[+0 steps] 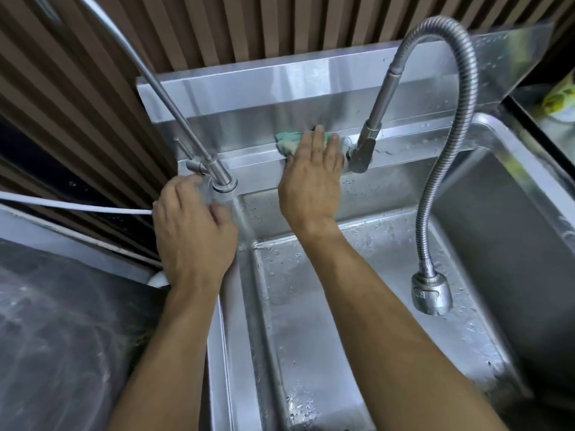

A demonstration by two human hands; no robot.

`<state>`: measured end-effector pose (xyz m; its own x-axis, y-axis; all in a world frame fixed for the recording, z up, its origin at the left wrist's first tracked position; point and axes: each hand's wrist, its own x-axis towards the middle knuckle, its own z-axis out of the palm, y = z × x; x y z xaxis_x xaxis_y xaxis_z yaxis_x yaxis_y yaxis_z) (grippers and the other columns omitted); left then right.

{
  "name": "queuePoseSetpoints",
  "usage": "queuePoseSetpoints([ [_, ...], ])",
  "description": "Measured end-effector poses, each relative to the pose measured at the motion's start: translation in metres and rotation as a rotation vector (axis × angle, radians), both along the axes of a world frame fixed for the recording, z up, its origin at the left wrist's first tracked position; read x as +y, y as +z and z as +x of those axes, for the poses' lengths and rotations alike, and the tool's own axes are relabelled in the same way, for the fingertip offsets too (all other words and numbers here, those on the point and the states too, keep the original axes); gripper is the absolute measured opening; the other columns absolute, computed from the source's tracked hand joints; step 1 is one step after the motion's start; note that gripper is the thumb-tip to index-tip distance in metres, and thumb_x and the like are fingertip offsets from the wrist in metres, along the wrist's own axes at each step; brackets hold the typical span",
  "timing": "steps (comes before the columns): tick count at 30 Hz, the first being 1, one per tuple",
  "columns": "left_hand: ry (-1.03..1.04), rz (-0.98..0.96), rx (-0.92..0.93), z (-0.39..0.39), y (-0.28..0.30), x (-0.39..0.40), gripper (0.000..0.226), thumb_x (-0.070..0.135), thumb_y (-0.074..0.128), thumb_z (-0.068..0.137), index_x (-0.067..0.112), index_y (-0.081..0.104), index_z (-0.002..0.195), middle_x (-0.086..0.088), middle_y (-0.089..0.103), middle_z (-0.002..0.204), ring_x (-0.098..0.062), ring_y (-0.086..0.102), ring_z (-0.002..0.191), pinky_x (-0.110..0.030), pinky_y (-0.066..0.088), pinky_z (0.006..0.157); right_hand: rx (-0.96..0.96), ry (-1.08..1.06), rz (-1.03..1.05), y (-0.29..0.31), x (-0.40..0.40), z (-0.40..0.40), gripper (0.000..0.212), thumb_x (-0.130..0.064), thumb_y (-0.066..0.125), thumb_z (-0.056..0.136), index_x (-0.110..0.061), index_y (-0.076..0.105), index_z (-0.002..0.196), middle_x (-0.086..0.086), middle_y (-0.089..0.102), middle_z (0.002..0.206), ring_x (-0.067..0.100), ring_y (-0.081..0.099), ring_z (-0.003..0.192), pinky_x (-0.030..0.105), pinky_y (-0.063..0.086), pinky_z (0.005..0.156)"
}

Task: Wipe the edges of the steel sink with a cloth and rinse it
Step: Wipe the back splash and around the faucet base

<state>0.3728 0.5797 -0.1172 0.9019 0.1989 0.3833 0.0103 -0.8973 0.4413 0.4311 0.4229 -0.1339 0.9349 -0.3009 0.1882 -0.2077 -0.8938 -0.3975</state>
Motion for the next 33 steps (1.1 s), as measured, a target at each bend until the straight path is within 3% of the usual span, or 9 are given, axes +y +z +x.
queuePoseSetpoints([
  [5,-0.255,-0.035,-0.244,-0.014,0.016,-0.019,0.031,-0.003,0.059,0.084,0.008,0.071,0.110,-0.012,0.064,0.112,-0.033,0.056,0.105,-0.046,0.046,0.095,-0.104,0.209,-0.042,-0.007,-0.006,-0.022,0.047,-0.028,0.035,0.109,-0.005,0.048,0.149,0.017,0.042,0.160,0.039,0.030,0.152,0.051,0.020,0.124],
  [10,-0.317,-0.026,-0.167,0.033,0.042,-0.057,0.036,0.004,0.057,0.088,0.014,0.067,0.121,-0.005,0.063,0.126,-0.027,0.053,0.122,-0.028,0.035,0.103,-0.154,0.371,-0.006,-0.012,-0.036,-0.033,0.035,-0.015,0.046,0.107,-0.002,0.056,0.138,0.018,0.054,0.150,0.039,0.038,0.148,0.051,0.028,0.123],
  [13,-0.434,0.054,-0.191,0.064,0.053,-0.073,0.042,0.001,0.053,0.087,0.012,0.064,0.126,-0.005,0.061,0.130,-0.027,0.052,0.125,-0.036,0.041,0.106,-0.178,0.326,0.070,-0.016,-0.033,-0.033,0.033,-0.014,0.048,0.106,-0.001,0.057,0.135,0.018,0.057,0.147,0.037,0.039,0.148,0.052,0.029,0.123],
  [16,-0.528,0.194,-0.278,0.094,0.057,-0.078,0.050,-0.004,0.052,0.085,0.009,0.063,0.132,-0.008,0.059,0.138,-0.030,0.051,0.130,-0.040,0.039,0.113,-0.201,0.247,0.299,-0.004,-0.026,-0.034,0.030,-0.017,0.048,0.105,-0.005,0.059,0.131,0.015,0.063,0.134,0.031,0.045,0.137,0.051,0.042,0.112],
  [20,-0.578,0.369,-0.288,0.121,0.048,-0.072,0.056,0.002,0.048,0.097,0.010,0.045,0.152,-0.010,0.040,0.161,-0.038,0.032,0.149,-0.047,0.021,0.127,-0.312,0.066,0.820,0.034,-0.045,-0.080,0.023,-0.029,0.045,0.109,-0.021,0.065,0.115,-0.007,0.068,0.096,0.004,0.064,0.089,0.022,0.050,0.078],
  [23,-0.541,0.534,-0.290,0.123,0.034,-0.071,0.064,0.014,0.046,0.103,0.013,0.023,0.163,-0.012,0.020,0.170,-0.039,0.017,0.156,-0.045,0.004,0.128,-0.455,-0.227,1.072,0.045,-0.067,-0.104,0.026,-0.037,0.047,0.108,-0.030,0.060,0.086,-0.011,0.058,0.071,0.017,0.057,0.069,0.038,0.051,0.065],
  [28,-0.469,0.569,-0.283,0.120,0.031,-0.082,0.071,0.023,0.050,0.102,0.014,0.018,0.164,-0.014,0.016,0.170,-0.040,0.012,0.157,-0.047,0.000,0.128,-0.726,-0.328,0.908,0.029,-0.077,-0.066,0.021,-0.029,0.048,0.108,-0.015,0.060,0.097,-0.005,0.061,0.085,0.012,0.059,0.079,0.031,0.049,0.071],
  [30,-0.445,0.540,-0.269,0.117,0.032,-0.087,0.072,0.024,0.051,0.100,0.013,0.019,0.164,-0.015,0.017,0.170,-0.041,0.012,0.157,-0.049,0.002,0.128,-0.827,-0.425,0.977,0.020,-0.098,-0.038,0.043,-0.043,0.047,0.106,-0.005,0.063,0.119,0.007,0.070,0.113,0.018,0.067,0.108,0.040,0.055,0.093],
  [33,-0.474,0.498,-0.290,0.118,0.033,-0.099,0.071,0.019,0.050,0.100,0.010,0.021,0.164,-0.013,0.016,0.171,-0.038,0.012,0.158,-0.049,0.001,0.128,-0.828,-0.385,0.873,0.030,-0.129,0.013,0.056,-0.047,0.042,0.107,-0.012,0.048,0.150,0.011,0.051,0.154,0.026,0.045,0.145,0.049,0.038,0.120],
])
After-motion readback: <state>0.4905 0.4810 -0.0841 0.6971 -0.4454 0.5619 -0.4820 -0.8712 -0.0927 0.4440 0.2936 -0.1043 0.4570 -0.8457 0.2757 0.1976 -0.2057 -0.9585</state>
